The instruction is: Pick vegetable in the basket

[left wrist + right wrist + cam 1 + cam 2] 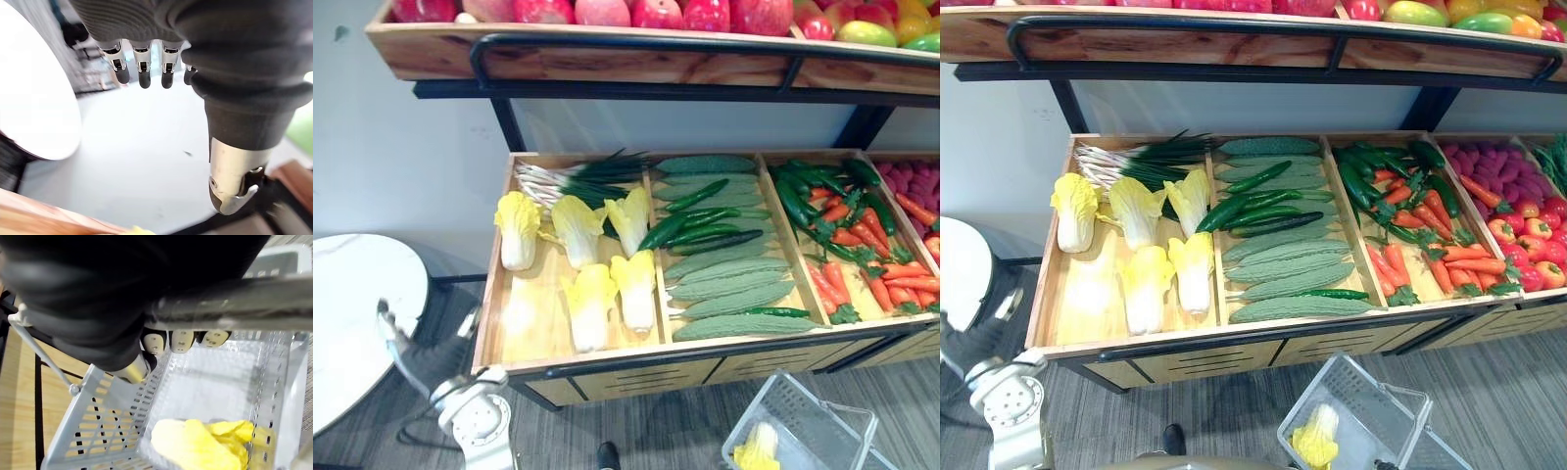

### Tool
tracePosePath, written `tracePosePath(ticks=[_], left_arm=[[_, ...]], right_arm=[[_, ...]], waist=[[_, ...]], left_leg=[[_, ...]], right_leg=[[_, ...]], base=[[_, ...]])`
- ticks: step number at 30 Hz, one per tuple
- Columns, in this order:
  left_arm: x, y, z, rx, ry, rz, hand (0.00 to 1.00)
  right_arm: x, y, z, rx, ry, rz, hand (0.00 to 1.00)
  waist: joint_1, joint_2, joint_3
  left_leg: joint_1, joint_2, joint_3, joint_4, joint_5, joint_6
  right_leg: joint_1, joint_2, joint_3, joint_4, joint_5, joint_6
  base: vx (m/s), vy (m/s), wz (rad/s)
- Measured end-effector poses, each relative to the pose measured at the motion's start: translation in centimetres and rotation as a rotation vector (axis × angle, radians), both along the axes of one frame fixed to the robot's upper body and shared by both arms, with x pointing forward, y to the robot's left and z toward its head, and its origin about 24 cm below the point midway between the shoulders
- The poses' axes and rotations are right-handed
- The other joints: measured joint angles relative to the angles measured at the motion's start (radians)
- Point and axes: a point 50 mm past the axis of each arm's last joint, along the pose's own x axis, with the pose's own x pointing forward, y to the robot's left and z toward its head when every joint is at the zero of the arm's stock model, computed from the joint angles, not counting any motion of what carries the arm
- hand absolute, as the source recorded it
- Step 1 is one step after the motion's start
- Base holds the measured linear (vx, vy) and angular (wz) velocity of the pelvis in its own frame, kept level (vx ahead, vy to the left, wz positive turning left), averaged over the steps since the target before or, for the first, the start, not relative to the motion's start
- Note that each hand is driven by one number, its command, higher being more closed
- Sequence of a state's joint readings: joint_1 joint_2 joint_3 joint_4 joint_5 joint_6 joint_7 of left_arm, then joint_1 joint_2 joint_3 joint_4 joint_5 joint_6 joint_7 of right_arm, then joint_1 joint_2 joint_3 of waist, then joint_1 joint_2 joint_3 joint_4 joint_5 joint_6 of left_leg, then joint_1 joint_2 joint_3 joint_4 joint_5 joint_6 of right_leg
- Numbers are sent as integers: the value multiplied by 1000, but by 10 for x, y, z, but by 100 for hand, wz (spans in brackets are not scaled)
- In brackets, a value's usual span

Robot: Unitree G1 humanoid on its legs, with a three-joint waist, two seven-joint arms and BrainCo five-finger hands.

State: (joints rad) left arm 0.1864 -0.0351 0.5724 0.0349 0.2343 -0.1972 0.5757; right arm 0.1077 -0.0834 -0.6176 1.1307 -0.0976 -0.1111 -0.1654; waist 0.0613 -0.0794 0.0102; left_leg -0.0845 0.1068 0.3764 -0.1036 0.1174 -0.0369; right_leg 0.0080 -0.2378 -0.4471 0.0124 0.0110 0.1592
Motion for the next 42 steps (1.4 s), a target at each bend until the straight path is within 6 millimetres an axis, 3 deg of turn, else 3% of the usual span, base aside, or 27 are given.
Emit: tracePosePath(ticks=[2, 6, 7, 10, 13, 15, 17, 23, 30, 32, 34, 35, 36, 39, 40, 41, 42], left_arm=[[-18, 7, -24, -97, 57, 92, 0], [-76, 10, -97, -424, 229, 337, 0], [-94, 0, -118, -525, 300, 389, 0], [-129, -27, -155, -745, 441, 440, 0], [-156, -50, -176, -914, 578, 397, 0], [-164, -62, -184, -1027, 624, 314, 0], [-165, -69, -188, -1091, 667, 201, 0], [-142, -72, -190, -1019, 821, -120, 0], [-123, -70, -188, -948, 886, -281, 0], [-114, -69, -187, -918, 898, -324, 0], [-104, -70, -187, -889, 914, -376, 0], [-103, -70, -187, -880, 924, -391, 0], [-100, -69, -186, -861, 931, -407, 0], [-90, -69, -185, -824, 932, -432, 0], [-86, -74, -185, -823, 924, -452, 0], [-74, -74, -182, -799, 888, -473, 0], [-70, -73, -180, -783, 874, -485, 0]], right_arm=[[2, 7, -1, 8, -11, -3, 100], [3, 13, -2, 20, -12, -8, 100], [4, 13, -2, 17, -13, -10, 100], [7, 13, -2, 14, -11, -14, 100], [14, 13, -3, 23, -7, 2, 100], [19, 10, -3, 34, -7, 15, 100], [25, 8, -1, 45, -16, 41, 100], [34, 6, 0, 46, -16, 134, 100], [30, 8, -1, 58, 2, 143, 100], [32, 8, -1, 56, -6, 137, 100], [37, 3, 2, 37, -43, 119, 100], [37, 3, 3, 38, -49, 114, 100], [39, 6, 3, 44, -67, 100, 100], [50, 10, 6, 35, -110, 128, 100], [58, 9, 9, 22, -127, 171, 100], [65, 11, 10, 20, -144, 194, 100], [67, 11, 11, 19, -147, 203, 100]], waist=[[1, -5, -4], [-1, -5, -10], [-5, -5, -14], [-5, -1, -16], [-9, 6, -20], [-15, 9, -23], [-18, 18, -25], [-30, 34, -28], [-32, 28, -10], [-37, 16, 22], [-44, 21, 61], [-47, 22, 63], [-47, 22, 65], [-48, 41, 83], [-43, 84, 94], [-55, 70, 124], [-57, 71, 136]], left_leg=[[0, 0, -1, 0, 0, 0], [0, -5, 0, 0, -7, 4], [0, -7, 0, 0, -10, 4], [-5, -12, 1, 0, -15, 0], [-4, -14, 6, 0, -20, -5], [2, -16, 18, 0, -23, -9], [8, -18, 29, 0, -28, -10], [38, -16, 49, 0, -36, -20], [83, -19, 28, 6, -52, -19], [82, -20, 20, 50, -88, -18], [28, 15, 26, 243, -194, -15], [13, 24, 35, 282, -215, -15], [-9, 43, 75, 336, -246, -9], [-18, 101, 211, 384, -287, 15], [-5, 137, 307, 347, -276, 49], [17, 137, 379, 317, -267, 66], [35, 128, 416, 298, -263, 72]], right_leg=[[3, 0, -5, -5, 0, 0], [6, -2, -7, -13, -3, -3], [5, -4, -6, -15, -3, -3], [0, -5, 4, -27, -4, -1], [-5, -5, 17, -28, -3, -4], [-6, -5, 27, -28, -5, -8], [-10, -5, 44, -28, -5, -8], [-1, 1, 71, -28, -14, -19], [46, 0, 66, -18, -29, -42], [42, -20, 66, 41, -60, -40], [10, -44, 102, 142, -79, -47], [-5, -44, 124, 153, -76, -43], [-42, -41, 178, 165, -60, -39], [-126, 4, 226, 119, 110, -83], [-127, 26, 178, 41, 189, -114], [-145, -9, 21, 205, 108, -161], [-149, -32, -44, 291, 49, -169]], base=[[0, 0, 0], [0, 0, 0], [0, 0, 0], [30, 14, -2], [65, 5, -10], [76, 0, -17], [75, 2, -22], [81, -25, -15], [56, -24, 4], [15, 16, 13], [-29, 50, -16], [-38, 108, -61], [-60, 160, -101], [-94, 202, -150], [-208, 204, -180], [-204, 131, -174], [-197, 172, -154]])
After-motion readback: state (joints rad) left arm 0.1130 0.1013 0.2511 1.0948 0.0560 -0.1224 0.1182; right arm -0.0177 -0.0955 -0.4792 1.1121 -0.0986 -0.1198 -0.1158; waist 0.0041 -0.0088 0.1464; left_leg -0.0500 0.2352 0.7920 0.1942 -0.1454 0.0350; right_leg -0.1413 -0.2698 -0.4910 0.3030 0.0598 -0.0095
